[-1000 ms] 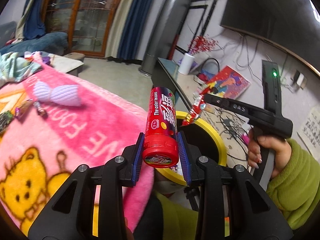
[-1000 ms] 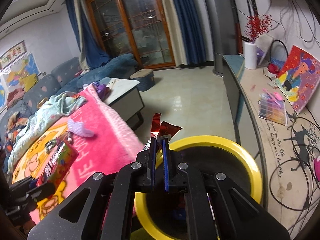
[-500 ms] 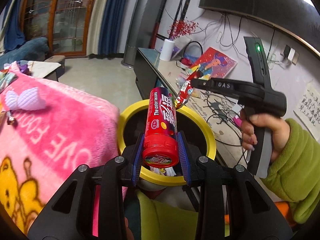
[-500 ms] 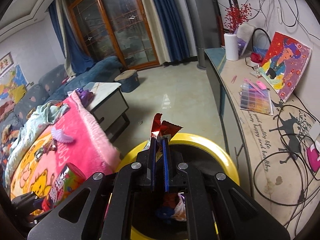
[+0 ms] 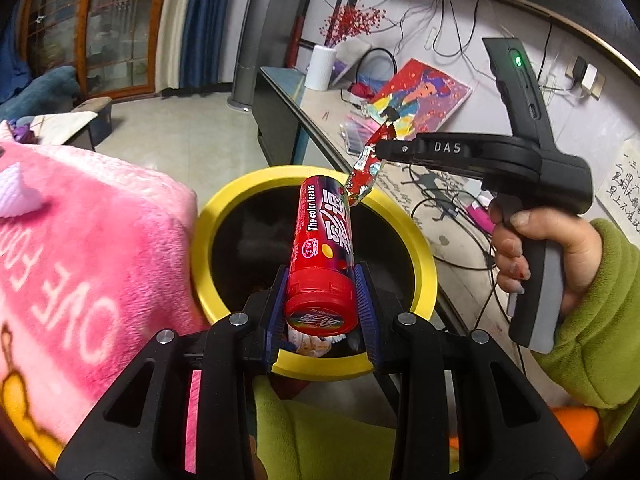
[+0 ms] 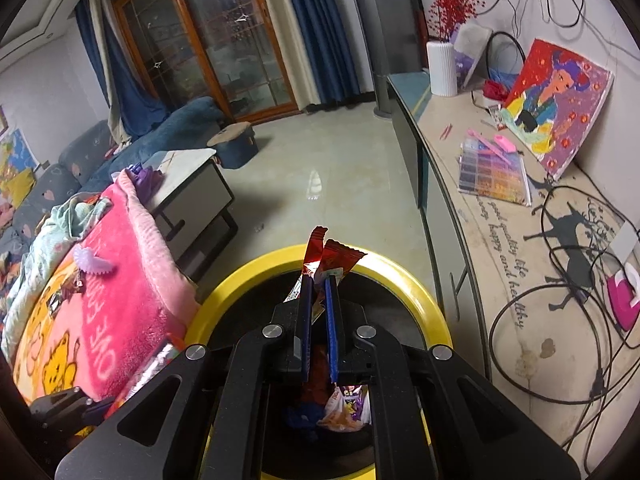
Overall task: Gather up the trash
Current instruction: 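Open the left gripper to drop the candy tube while the right gripper drops the red wrapper, then move both grippers back over the black wrapper and chocolate bar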
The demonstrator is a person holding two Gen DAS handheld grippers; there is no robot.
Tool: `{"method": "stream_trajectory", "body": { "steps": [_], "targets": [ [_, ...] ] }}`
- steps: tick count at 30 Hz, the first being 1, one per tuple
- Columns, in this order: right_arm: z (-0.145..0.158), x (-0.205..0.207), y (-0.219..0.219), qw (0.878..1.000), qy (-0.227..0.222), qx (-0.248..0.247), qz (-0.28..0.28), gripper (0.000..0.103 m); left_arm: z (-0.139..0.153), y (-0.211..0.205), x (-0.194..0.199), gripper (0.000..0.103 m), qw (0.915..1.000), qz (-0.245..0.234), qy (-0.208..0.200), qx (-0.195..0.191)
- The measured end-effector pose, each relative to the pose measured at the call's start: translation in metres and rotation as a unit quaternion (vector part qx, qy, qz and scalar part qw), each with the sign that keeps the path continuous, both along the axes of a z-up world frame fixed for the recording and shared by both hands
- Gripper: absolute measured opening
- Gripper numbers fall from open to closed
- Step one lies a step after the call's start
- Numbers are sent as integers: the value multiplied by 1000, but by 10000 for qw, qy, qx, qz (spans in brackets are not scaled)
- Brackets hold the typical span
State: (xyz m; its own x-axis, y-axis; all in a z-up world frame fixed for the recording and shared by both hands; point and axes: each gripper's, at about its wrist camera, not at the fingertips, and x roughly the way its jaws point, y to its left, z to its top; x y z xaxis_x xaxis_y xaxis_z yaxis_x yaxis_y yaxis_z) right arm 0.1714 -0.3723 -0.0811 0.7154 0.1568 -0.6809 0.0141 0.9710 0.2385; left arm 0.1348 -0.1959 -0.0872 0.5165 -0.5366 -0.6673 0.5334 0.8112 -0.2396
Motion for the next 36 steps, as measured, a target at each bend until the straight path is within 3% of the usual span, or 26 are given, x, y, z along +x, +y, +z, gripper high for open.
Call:
{"method": "stream_trajectory", "body": {
  "steps": [12, 13, 16, 18, 20, 24, 25, 36],
  "targets": [
    [-11, 5, -3, 9991, 242, 332, 128, 10, -21, -13, 23, 26, 9996, -45, 284, 36],
    [-12, 6, -3, 9988, 250, 388, 145, 10, -21, -13, 24, 28, 9996, -30, 290, 9],
    [-13, 6, -5, 9983, 251, 495, 156, 24, -19, -10, 24, 52, 9996, 25, 267, -34],
    [-14, 6, -6, 9984, 261, 493, 134, 25, -18, -7, 25, 56, 9996, 56, 278, -82],
    [-14, 6, -6, 9984, 257, 497, 108, 28, -16, -3, 26, 72, 9994, 101, 301, -118],
    [-11, 4, -4, 9988, 197, 452, 56, 35, -13, 6, 25, 84, 9991, 216, 317, -153],
    [-10, 4, -4, 9989, 179, 433, 44, 36, -12, 7, 25, 91, 9991, 253, 316, -155],
    [9, -5, 14, 9995, -166, 225, 158, 47, 10, 34, 16, 92, 9977, 660, -79, -96]
  ]
}}
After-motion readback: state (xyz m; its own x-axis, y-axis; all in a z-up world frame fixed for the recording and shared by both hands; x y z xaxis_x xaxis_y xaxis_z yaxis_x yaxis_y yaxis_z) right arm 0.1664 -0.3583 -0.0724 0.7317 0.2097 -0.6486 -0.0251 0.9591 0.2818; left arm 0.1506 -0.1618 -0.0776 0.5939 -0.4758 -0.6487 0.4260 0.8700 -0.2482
